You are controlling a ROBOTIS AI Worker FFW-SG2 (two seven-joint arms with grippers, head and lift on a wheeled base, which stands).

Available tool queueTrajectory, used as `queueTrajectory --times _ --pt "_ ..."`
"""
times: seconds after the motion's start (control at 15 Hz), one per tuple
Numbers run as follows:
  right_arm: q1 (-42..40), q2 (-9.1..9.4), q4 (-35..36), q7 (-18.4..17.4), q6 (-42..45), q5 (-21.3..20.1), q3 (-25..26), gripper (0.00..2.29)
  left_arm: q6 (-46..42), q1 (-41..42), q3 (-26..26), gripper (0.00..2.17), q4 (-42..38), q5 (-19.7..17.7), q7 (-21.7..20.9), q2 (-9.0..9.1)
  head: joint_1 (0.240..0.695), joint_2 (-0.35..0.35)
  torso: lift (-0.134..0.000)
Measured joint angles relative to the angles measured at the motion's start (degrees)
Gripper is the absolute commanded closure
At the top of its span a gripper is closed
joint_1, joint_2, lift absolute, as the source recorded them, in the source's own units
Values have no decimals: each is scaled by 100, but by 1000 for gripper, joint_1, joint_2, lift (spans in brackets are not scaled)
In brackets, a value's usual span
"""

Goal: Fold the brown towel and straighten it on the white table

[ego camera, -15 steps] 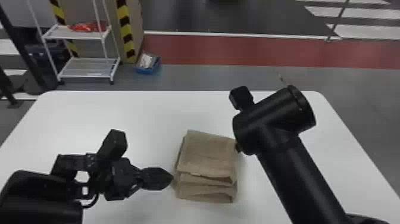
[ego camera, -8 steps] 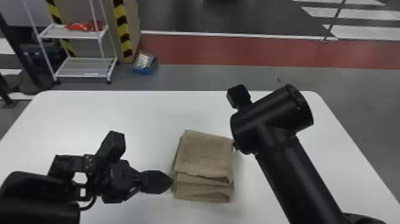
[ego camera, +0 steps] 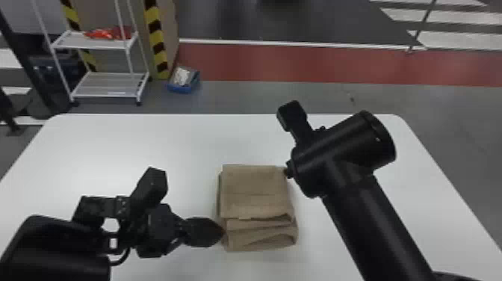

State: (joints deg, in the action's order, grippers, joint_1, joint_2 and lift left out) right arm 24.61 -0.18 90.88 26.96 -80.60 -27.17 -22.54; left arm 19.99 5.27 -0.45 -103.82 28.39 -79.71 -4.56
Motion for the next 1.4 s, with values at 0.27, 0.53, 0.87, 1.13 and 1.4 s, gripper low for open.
queueTrajectory --times 0.27,0.53,0.87,1.13,1.4 --pt "-271 0 438 142 -693 -313 -5 1669 -16 0 232 2142 -103 -48 -94 -12 695 -51 -124" --pt "-1021 0 2309 143 -930 -482 490 107 246 -15 845 542 -576 -441 145 51 695 -31 -124" --pt "-2214 0 3824 116 -255 -138 1012 113 923 145 1852 -1 -1149 -1774 1458 443 695 35 -124" --pt "-3647 0 4205 -448 2949 1266 2148 113 912 533 2355 9 -944 -3334 2872 456 695 78 -124" --pt "-4989 0 4383 -1257 4932 1628 2554 113 587 1233 2557 16 -1057 -4013 3991 457 695 93 -124"
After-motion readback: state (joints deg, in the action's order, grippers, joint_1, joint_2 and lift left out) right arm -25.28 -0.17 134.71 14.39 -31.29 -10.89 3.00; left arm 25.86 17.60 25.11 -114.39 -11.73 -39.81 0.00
